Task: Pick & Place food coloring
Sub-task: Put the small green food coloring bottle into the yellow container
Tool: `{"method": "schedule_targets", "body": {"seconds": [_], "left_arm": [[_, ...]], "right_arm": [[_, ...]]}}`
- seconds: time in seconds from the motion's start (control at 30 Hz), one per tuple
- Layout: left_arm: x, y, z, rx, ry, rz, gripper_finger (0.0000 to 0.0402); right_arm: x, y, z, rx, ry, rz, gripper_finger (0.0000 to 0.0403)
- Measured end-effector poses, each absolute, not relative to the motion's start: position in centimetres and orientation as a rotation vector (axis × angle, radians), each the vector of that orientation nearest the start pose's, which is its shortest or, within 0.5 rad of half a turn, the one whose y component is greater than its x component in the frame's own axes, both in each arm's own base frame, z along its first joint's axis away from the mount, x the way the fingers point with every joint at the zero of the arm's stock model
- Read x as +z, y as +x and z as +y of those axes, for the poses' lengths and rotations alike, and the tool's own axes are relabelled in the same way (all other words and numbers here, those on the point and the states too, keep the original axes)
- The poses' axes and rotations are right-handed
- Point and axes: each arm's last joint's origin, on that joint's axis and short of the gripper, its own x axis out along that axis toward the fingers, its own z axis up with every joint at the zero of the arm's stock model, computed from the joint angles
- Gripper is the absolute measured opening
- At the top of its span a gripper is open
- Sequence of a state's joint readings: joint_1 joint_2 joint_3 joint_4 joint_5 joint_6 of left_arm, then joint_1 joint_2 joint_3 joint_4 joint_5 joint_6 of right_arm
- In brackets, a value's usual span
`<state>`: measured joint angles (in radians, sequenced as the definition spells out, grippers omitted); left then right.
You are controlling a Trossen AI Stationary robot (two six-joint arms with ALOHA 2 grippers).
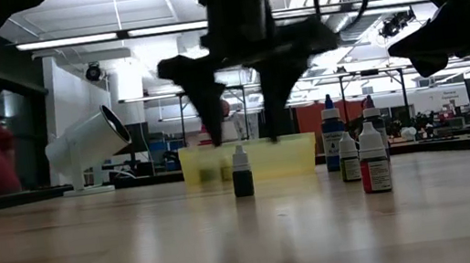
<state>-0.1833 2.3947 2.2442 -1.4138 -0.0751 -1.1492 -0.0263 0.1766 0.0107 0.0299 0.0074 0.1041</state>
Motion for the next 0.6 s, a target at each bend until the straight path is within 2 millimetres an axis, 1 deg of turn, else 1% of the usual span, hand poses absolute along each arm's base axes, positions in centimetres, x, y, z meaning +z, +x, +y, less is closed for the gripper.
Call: {"method": "schedule_targets", "body": {"seconds": [0.1, 0.17, 0.27, 0.33, 0.47, 0.6], "left_arm": [[19.9, 46.3, -8.4, 0.772, -0.709, 1.396, 0.0300], [19.4, 46.0, -8.4, 0.789, -0.685, 1.438, 0.0300], [18.9, 46.4, -8.4, 0.785, -0.691, 1.428, 0.0300], [18.5, 46.2, -8.2, 0.808, -0.686, 1.454, 0.0300], [18.6, 46.4, -7.9, 0.845, -0.755, 1.430, 0.0300], [18.6, 46.4, -7.5, 0.881, -0.788, 1.412, 0.0300]], "right_arm": [[15.5, 10.7, -0.3, -0.041, 0.105, 0.134, 0.0000], [15.6, 10.7, -0.3, -0.041, 0.105, 0.134, 0.0000], [15.5, 10.7, -0.3, -0.041, 0.105, 0.134, 0.0000], [15.5, 10.7, -0.3, -0.041, 0.105, 0.134, 0.0000], [15.5, 10.7, -0.3, -0.041, 0.105, 0.134, 0.0000], [15.5, 10.7, -0.3, -0.041, 0.105, 0.134, 0.0000]]}}
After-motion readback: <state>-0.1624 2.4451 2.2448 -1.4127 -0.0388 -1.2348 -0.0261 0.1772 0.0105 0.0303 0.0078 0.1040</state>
